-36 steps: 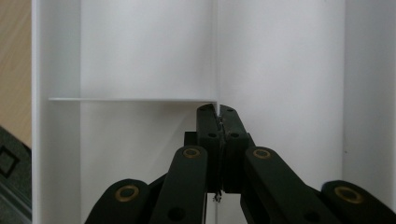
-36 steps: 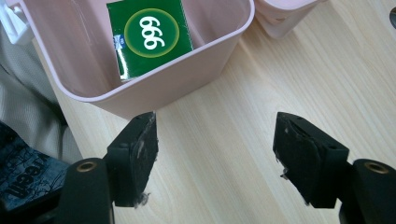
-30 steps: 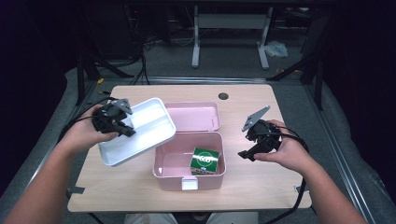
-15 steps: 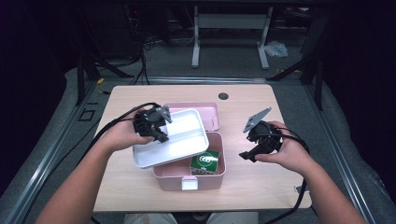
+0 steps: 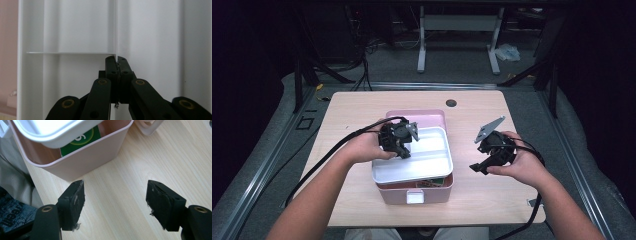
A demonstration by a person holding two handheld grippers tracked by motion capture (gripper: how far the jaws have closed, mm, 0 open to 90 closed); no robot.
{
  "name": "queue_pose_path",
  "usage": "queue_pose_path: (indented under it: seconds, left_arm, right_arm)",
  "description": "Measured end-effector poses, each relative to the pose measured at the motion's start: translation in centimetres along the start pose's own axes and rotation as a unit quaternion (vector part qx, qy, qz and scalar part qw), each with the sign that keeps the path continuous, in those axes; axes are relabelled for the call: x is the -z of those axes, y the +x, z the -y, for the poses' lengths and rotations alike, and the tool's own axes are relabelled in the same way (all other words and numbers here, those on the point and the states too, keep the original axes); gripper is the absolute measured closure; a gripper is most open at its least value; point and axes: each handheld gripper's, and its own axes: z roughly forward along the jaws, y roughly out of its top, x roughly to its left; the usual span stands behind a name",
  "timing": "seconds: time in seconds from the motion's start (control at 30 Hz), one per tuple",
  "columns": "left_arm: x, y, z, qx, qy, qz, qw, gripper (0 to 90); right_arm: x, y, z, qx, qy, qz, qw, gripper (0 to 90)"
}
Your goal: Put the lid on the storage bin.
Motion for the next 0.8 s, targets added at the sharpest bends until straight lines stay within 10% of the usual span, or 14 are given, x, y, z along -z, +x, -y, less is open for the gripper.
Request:
queue_pose_path:
  seconds: [0.8]
  left_arm:
    - [-3.6, -0.6, -0.2, -0.041, 0.027, 0.031, 0.9983, 89.6]
  right_arm:
    - [-0.8, 0.0, 0.3, -0.002, 0.003, -0.003, 1.0, 31.7]
